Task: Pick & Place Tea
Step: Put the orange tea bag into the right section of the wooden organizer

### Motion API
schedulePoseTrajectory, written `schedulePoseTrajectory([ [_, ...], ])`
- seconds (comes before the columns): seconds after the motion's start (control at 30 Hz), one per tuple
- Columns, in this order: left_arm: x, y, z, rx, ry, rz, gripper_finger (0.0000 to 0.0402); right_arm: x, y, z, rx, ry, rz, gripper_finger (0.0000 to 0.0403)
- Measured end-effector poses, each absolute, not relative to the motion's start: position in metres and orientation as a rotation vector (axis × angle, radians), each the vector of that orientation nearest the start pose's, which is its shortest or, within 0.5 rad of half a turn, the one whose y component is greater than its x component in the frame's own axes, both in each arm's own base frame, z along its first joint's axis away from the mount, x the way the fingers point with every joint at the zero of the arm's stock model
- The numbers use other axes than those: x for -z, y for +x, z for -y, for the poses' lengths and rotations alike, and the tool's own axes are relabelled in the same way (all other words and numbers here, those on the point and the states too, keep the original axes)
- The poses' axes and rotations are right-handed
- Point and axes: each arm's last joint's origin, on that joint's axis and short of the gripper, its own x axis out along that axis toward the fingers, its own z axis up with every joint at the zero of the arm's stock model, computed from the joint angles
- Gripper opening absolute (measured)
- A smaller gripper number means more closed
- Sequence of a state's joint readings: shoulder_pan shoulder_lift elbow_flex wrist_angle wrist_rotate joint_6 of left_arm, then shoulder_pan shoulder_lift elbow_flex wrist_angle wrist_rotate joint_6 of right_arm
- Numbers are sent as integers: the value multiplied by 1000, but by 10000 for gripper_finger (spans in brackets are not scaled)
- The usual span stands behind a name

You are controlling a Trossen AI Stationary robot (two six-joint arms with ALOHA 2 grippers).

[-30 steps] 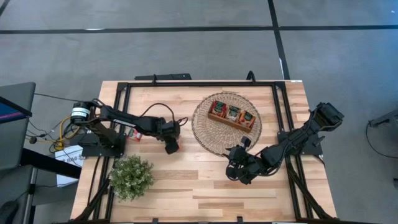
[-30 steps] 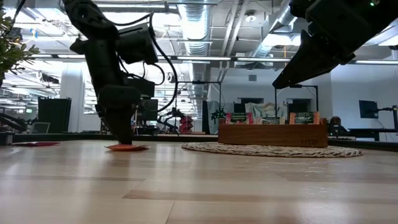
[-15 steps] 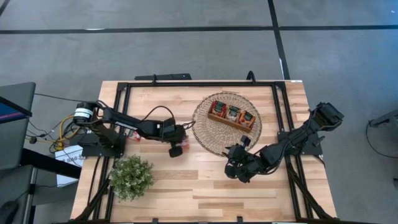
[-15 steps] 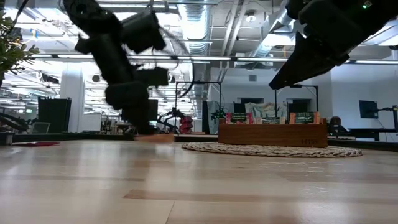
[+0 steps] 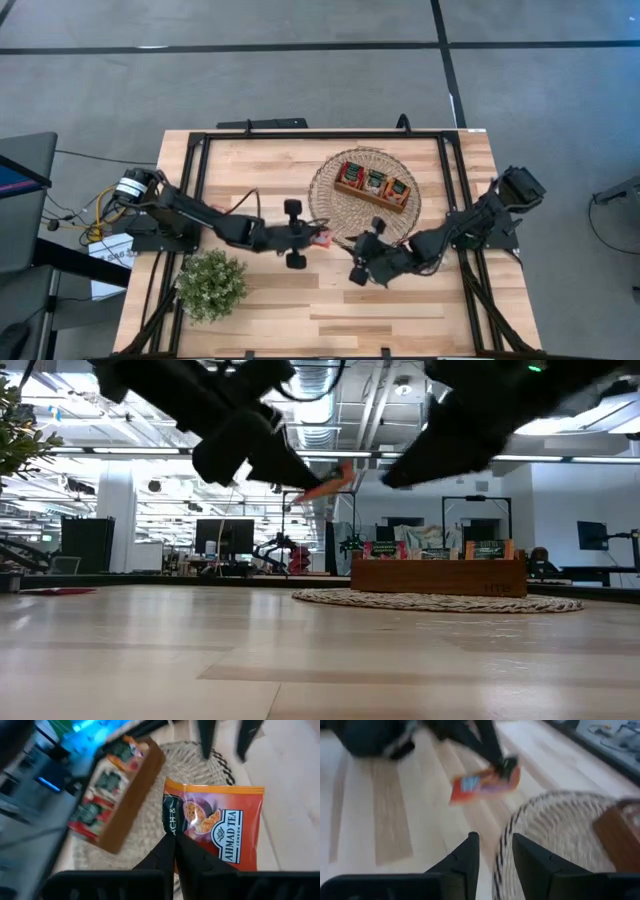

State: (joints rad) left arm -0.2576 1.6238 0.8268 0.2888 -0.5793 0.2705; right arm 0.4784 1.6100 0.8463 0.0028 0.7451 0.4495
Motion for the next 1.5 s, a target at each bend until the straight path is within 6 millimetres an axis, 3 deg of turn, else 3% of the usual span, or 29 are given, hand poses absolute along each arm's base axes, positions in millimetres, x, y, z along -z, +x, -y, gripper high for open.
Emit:
schedulePoseTrajectory([
  [0.17, -191, 316, 84, -322, 607, -509, 0, -209, 302, -107, 331, 98, -510, 147],
  [0.4, -193, 314, 90, -341, 637, -497, 0, -218, 316, -83, 313, 148, -512, 177],
  [0.67, -193, 314, 90, -342, 634, -491, 0, -220, 320, -79, 229, 145, -509, 106],
  [0.77, -193, 314, 90, -342, 633, -491, 0, -211, 325, -77, 240, 133, -526, 79],
  [1.2, -197, 316, 91, -339, 613, -457, 2, -207, 331, -80, 232, 16, -487, 6],
  [1.33, -197, 315, 90, -372, 625, -459, 35, -206, 328, -84, 273, -22, -494, 1],
  [1.5, -197, 311, 83, -453, 611, -511, 127, -191, 317, -88, 318, -63, -505, 1],
])
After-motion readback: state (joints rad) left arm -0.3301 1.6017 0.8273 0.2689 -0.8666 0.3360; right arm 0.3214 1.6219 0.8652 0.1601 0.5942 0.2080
